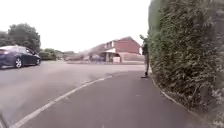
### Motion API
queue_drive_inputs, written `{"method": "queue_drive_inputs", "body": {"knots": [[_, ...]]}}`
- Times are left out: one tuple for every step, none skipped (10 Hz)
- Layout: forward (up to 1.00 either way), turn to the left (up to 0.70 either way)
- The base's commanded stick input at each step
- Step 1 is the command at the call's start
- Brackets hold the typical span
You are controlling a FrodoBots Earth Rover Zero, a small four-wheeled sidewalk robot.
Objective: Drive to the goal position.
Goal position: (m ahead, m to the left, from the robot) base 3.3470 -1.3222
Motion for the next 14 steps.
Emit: {"method": "queue_drive_inputs", "body": {"knots": [[1.0,0.0],[1.0,0.0],[1.0,0.0],[1.0,0.0],[1.0,0.0],[1.0,0.0],[1.0,-0.01],[1.0,-0.15],[1.0,-0.4],[1.0,-0.4],[1.0,-0.4],[1.0,0.0],[1.0,0.0],[1.0,0.0]]}}
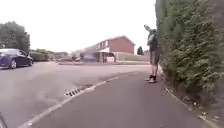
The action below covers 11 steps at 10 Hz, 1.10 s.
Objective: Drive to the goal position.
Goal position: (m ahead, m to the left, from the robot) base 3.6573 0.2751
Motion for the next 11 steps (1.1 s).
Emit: {"method": "queue_drive_inputs", "body": {"knots": [[1.0,0.0],[1.0,0.0],[1.0,0.0],[1.0,0.0],[1.0,0.0],[1.0,-0.04],[1.0,-0.36],[1.0,-0.4],[1.0,-0.4],[1.0,0.0],[1.0,0.0]]}}
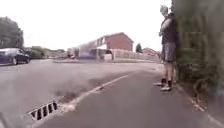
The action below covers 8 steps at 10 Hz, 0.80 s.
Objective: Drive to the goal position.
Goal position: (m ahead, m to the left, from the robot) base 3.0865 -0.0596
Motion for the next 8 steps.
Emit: {"method": "queue_drive_inputs", "body": {"knots": [[1.0,0.0],[1.0,0.0],[1.0,0.0],[1.0,0.0],[1.0,0.0],[1.0,0.0],[1.0,0.0],[1.0,0.0]]}}
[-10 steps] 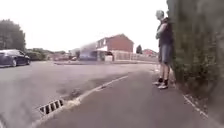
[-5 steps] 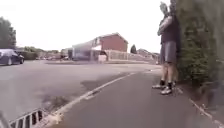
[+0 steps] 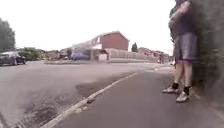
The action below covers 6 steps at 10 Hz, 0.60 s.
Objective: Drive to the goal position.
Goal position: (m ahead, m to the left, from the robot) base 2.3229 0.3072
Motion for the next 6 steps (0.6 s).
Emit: {"method": "queue_drive_inputs", "body": {"knots": [[1.0,-0.01],[1.0,-0.14],[1.0,-0.31],[1.0,-0.4],[1.0,-0.4],[1.0,-0.4]]}}
